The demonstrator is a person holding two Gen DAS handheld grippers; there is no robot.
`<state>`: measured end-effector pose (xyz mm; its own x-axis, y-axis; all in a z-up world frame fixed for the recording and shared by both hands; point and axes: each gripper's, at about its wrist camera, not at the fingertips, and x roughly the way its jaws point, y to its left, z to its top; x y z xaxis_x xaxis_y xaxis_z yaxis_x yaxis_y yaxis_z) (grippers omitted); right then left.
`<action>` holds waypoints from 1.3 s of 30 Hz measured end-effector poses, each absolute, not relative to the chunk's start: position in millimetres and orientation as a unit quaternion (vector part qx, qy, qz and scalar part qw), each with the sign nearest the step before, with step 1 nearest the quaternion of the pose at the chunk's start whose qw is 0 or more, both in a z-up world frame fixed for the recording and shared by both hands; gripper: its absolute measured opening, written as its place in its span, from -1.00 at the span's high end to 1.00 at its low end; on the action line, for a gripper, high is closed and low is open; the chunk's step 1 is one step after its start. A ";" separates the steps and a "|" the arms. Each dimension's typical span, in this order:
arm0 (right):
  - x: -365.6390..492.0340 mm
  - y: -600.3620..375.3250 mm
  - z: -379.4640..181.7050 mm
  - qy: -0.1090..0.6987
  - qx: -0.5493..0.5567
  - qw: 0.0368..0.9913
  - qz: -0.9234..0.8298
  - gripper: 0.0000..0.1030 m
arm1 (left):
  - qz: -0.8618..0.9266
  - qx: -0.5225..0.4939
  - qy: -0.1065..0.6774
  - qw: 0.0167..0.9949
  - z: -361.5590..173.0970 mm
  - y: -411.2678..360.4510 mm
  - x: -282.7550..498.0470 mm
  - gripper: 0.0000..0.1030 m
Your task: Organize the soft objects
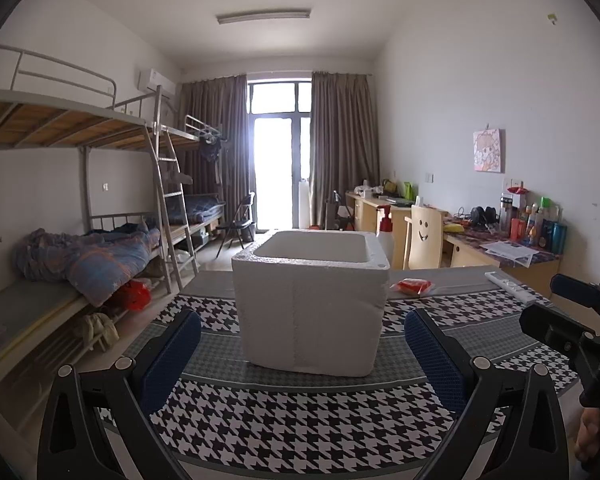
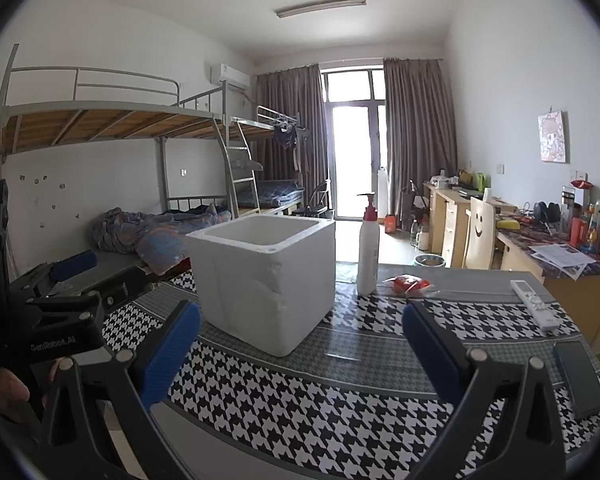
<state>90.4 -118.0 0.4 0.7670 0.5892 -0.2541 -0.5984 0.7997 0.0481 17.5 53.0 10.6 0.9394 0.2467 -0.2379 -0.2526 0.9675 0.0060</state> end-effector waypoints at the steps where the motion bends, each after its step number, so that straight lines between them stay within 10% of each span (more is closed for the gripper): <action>1: 89.0 -118.7 -0.2 0.130 -0.018 0.940 0.315 -0.99 | 0.127 -0.012 0.117 0.985 10.5 52.9 15.3 -0.98; 39: 61.1 -122.6 -10.3 0.127 -0.016 0.942 0.311 -0.99 | 0.135 0.005 0.102 0.986 12.2 39.5 -18.3 -0.98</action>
<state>61.1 -122.6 -10.3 0.7750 0.5811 -0.2484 -0.5893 0.8065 0.0481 -18.3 39.5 12.2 0.9429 0.2664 -0.1998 -0.2643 0.9637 0.0374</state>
